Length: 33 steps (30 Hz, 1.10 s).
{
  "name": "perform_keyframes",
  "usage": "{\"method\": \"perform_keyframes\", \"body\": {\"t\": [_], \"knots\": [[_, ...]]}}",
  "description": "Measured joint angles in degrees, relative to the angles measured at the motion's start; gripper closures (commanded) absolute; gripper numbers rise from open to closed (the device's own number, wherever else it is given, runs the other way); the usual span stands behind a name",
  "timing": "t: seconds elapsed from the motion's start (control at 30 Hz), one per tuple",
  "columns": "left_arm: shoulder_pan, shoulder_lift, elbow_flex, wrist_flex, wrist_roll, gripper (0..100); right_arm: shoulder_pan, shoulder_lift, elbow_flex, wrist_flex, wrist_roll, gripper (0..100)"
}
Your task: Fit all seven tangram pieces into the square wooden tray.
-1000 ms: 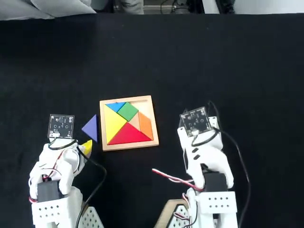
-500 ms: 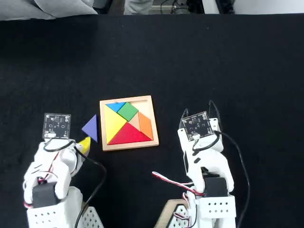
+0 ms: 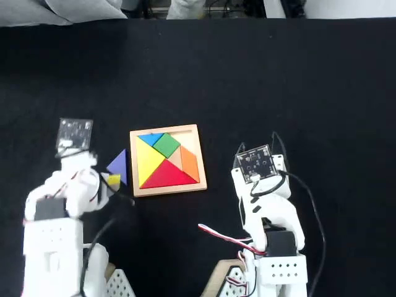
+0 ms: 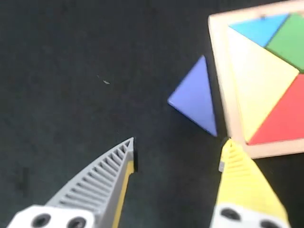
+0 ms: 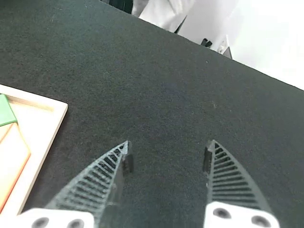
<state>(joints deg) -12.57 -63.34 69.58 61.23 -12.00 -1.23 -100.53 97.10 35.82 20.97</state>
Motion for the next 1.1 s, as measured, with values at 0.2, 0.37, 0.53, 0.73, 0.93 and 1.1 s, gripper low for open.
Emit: {"method": "perform_keyframes", "body": {"t": [0.2,0.37,0.53,0.73,0.93,1.1], "knots": [[7.03,18.81,-8.79,-0.26,11.78,71,0.00,0.00,0.00,0.00,0.00,75.4],[9.85,31.03,-14.24,-4.31,17.41,71,0.00,0.00,0.00,0.00,0.00,75.4],[6.77,41.85,-15.65,-11.43,19.78,71,0.00,0.00,0.00,0.00,0.00,75.4],[2.90,49.41,-15.65,-17.14,19.43,71,0.00,0.00,0.00,0.18,0.00,75.4],[2.99,50.90,-15.65,-18.02,14.86,71,0.00,0.00,0.00,0.18,0.00,75.4],[3.08,51.34,-15.65,-17.67,9.41,71,0.00,0.00,0.00,0.18,0.00,75.4]]}}
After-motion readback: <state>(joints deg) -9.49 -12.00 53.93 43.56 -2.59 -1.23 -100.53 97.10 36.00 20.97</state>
